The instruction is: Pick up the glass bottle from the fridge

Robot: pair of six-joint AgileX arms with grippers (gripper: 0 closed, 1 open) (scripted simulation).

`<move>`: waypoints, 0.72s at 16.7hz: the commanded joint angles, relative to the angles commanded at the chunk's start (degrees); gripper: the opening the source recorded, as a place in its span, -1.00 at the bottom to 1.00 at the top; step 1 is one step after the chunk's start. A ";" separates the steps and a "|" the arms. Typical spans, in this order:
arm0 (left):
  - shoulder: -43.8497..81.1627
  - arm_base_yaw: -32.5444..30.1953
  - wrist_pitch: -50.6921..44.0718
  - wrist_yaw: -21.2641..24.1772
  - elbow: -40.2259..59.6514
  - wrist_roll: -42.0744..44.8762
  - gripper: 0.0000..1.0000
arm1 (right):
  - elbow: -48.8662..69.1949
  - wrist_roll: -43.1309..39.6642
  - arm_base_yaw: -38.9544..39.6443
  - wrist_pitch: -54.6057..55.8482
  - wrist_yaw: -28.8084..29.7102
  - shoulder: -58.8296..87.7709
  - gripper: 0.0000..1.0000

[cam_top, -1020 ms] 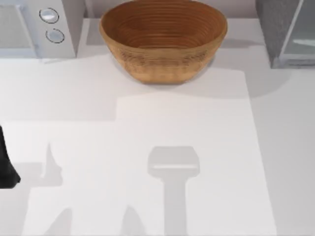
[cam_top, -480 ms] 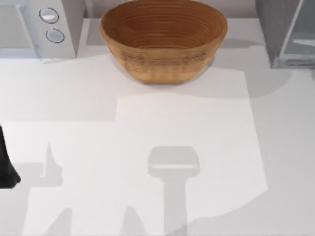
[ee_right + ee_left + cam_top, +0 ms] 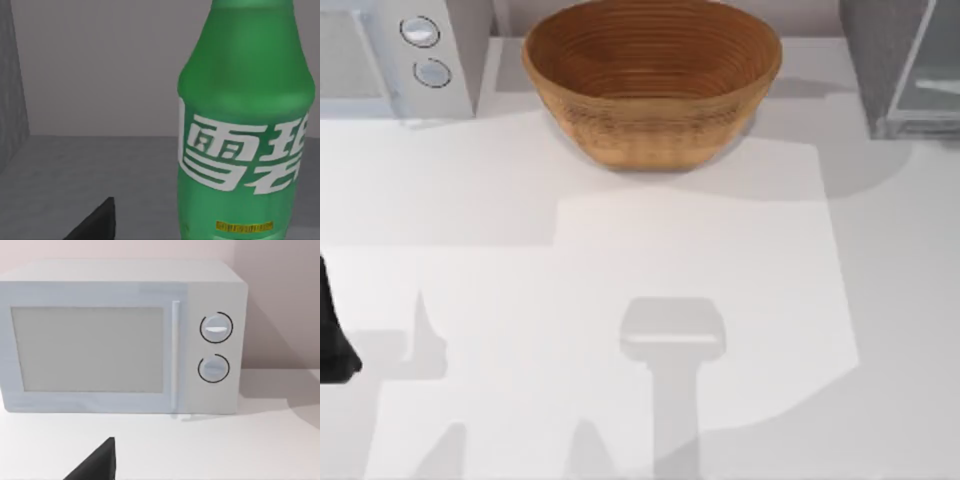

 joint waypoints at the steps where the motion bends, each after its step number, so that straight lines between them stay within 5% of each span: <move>1: 0.00 0.00 0.00 0.00 0.00 0.00 1.00 | 0.79 -0.02 0.14 -0.46 0.08 0.62 1.00; 12: 0.00 0.00 0.00 0.00 0.00 0.00 1.00 | 17.08 -0.09 2.04 -8.36 2.03 8.90 1.00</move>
